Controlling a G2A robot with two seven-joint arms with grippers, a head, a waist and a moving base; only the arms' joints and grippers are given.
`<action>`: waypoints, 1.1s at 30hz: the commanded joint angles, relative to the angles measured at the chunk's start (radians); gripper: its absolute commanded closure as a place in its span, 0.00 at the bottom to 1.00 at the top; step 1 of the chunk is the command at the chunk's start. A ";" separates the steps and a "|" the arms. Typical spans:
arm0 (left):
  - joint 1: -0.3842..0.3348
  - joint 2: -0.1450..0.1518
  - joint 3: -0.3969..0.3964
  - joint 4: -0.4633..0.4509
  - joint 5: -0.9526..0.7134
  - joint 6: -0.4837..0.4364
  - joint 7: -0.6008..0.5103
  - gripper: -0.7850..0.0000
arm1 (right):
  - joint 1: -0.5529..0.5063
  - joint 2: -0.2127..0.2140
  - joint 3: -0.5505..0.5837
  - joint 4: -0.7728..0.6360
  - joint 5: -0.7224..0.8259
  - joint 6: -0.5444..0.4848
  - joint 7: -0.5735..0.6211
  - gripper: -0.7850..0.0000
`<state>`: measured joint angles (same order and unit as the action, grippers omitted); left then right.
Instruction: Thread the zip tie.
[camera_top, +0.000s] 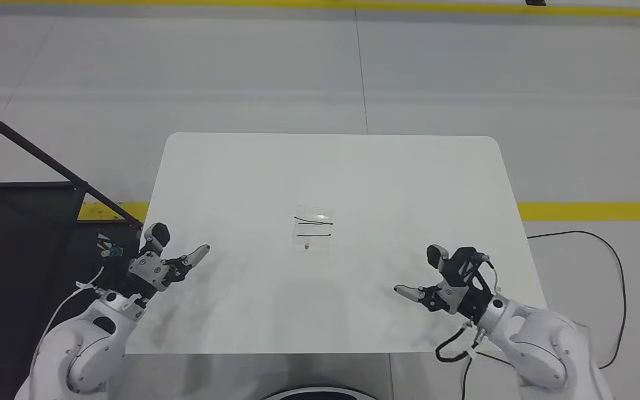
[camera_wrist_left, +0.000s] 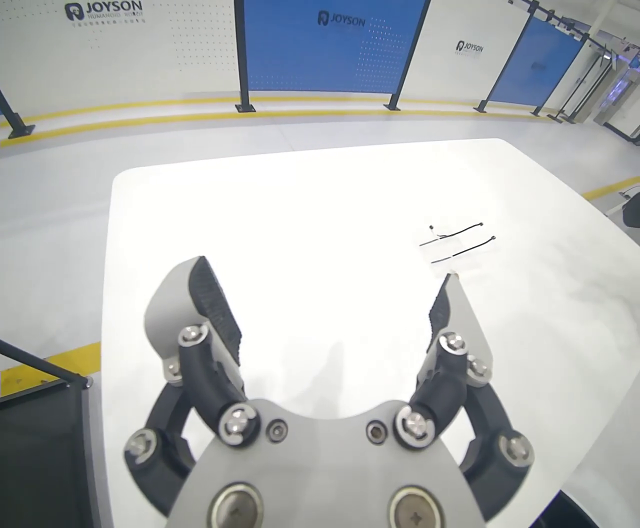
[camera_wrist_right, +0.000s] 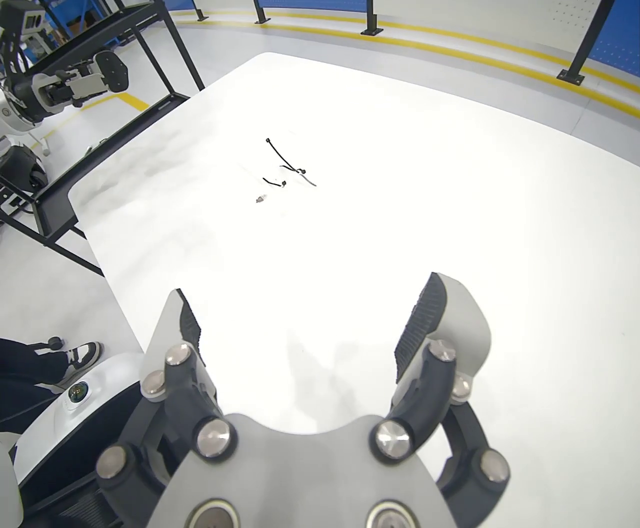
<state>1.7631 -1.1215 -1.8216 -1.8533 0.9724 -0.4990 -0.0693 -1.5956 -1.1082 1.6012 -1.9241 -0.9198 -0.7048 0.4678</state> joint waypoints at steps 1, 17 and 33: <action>0.000 0.000 0.000 0.000 0.000 0.000 0.000 0.00 | 0.000 0.000 0.000 0.000 -0.001 0.000 -0.001 0.00; -0.066 0.003 0.032 0.059 -0.087 -0.046 -0.066 0.00 | 0.089 0.002 -0.109 0.022 0.118 0.023 0.140 0.00; -0.085 0.008 0.011 0.089 -0.158 -0.080 -0.102 0.00 | 0.173 0.010 -0.163 0.064 0.289 0.027 0.264 0.00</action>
<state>1.6777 -1.1132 -1.8107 -1.7643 0.8142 -0.5787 -0.1711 -1.4223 -1.0984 1.4384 -1.8599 -0.6307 -0.6779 0.7319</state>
